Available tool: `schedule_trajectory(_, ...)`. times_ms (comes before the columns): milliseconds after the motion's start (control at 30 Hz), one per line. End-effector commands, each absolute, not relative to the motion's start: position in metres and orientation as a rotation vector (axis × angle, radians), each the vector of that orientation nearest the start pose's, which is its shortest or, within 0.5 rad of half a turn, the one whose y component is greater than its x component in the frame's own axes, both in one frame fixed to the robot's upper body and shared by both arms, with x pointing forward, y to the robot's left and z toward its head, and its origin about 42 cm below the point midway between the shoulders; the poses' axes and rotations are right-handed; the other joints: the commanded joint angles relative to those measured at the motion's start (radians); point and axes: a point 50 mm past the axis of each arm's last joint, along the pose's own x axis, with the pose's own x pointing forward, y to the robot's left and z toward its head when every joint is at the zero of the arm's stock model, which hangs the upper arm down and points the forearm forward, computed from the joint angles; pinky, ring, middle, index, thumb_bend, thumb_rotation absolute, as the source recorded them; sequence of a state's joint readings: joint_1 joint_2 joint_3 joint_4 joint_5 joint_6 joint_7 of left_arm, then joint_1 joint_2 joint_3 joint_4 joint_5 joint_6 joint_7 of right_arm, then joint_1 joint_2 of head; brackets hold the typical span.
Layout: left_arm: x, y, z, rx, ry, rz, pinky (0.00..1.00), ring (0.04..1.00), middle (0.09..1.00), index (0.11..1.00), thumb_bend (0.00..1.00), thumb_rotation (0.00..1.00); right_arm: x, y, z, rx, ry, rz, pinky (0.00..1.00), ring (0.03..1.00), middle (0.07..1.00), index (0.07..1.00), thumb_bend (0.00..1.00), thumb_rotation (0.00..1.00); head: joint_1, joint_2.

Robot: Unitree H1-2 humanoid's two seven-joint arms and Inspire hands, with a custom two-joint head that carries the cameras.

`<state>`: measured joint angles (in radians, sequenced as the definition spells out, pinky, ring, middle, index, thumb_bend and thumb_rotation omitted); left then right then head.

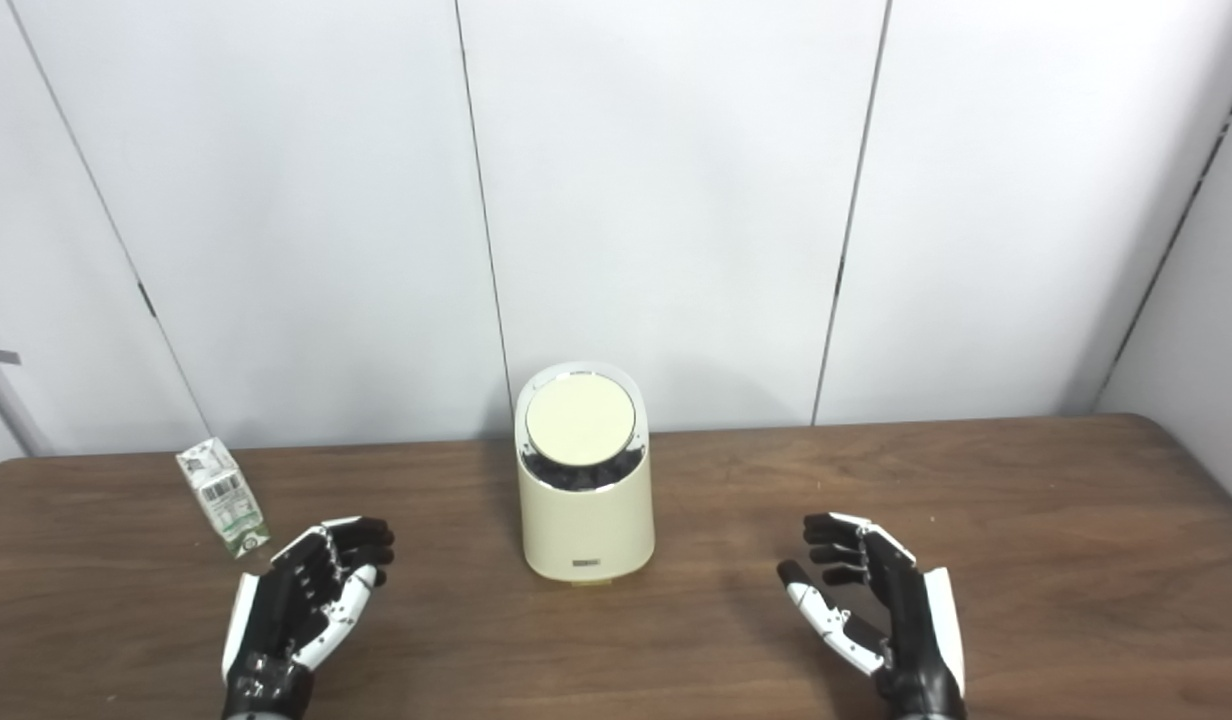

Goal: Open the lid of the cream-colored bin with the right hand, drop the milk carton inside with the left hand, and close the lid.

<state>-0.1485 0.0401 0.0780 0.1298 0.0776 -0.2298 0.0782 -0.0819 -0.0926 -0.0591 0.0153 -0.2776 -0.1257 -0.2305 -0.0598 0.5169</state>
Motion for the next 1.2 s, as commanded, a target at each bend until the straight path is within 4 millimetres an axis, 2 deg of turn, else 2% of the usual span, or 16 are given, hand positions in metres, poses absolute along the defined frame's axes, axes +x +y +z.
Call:
schedule_trajectory(0,0.327,0.239,0.116,0.109,-0.25,0.113,0.57,0.624,0.643,0.637,0.26,0.22,0.303,-0.257,0.125,-0.333,-0.233,-0.248,0.56,0.631,0.657,0.645,0.3,0.3,-0.001,0.0)
schedule_trajectory(600,0.327,0.238,0.116,0.102,-0.259,0.108,0.57,0.616,0.64,0.636,0.26,0.2,0.304,-0.257,0.125,-0.336,-0.241,-0.254,0.54,0.619,0.645,0.64,0.29,0.28,0.003,0.001)
schedule_trajectory(733,0.327,0.239,0.117,0.103,-0.256,0.111,0.57,0.617,0.639,0.634,0.26,0.2,0.305,-0.256,0.137,-0.275,-0.265,-0.28,0.55,0.632,0.65,0.645,0.29,0.19,-0.004,0.005)
schedule_trajectory(767,0.328,0.239,0.117,0.102,-0.256,0.11,0.57,0.619,0.641,0.636,0.26,0.2,0.307,-0.255,0.143,-0.261,-0.291,-0.287,0.55,0.632,0.65,0.648,0.29,0.2,-0.004,0.005)
schedule_trajectory(800,0.328,0.239,0.117,0.105,-0.256,0.111,0.57,0.619,0.64,0.636,0.26,0.21,0.308,-0.255,0.153,-0.259,-0.312,-0.29,0.56,0.648,0.668,0.662,0.3,0.27,-0.005,0.005)
schedule_trajectory(833,0.329,0.24,0.116,0.108,-0.256,0.111,0.57,0.619,0.64,0.636,0.26,0.21,0.31,-0.253,0.164,-0.256,-0.324,-0.289,0.56,0.651,0.671,0.665,0.3,0.29,-0.006,0.006)
schedule_trajectory(867,0.329,0.24,0.116,0.111,-0.255,0.111,0.57,0.619,0.641,0.637,0.26,0.21,0.312,-0.252,0.175,-0.257,-0.332,-0.281,0.58,0.672,0.69,0.681,0.34,0.36,-0.006,0.006)
schedule_trajectory(933,0.329,0.24,0.116,0.116,-0.254,0.111,0.57,0.619,0.642,0.638,0.25,0.22,0.317,-0.249,0.195,-0.305,-0.337,-0.243,0.65,0.749,0.765,0.765,0.52,0.57,-0.012,0.001)
schedule_trajectory(1033,0.33,0.24,0.115,0.116,-0.249,0.111,0.57,0.621,0.644,0.638,0.26,0.22,0.327,-0.245,0.23,-0.429,-0.354,-0.17,0.82,0.892,0.907,0.926,0.73,0.78,-0.018,-0.001)
schedule_trajectory(1167,0.33,0.24,0.115,0.113,-0.244,0.113,0.57,0.62,0.643,0.638,0.24,0.19,0.347,-0.237,0.266,-0.453,-0.379,-0.136,0.89,0.955,0.981,0.994,0.86,0.82,-0.018,-0.006)
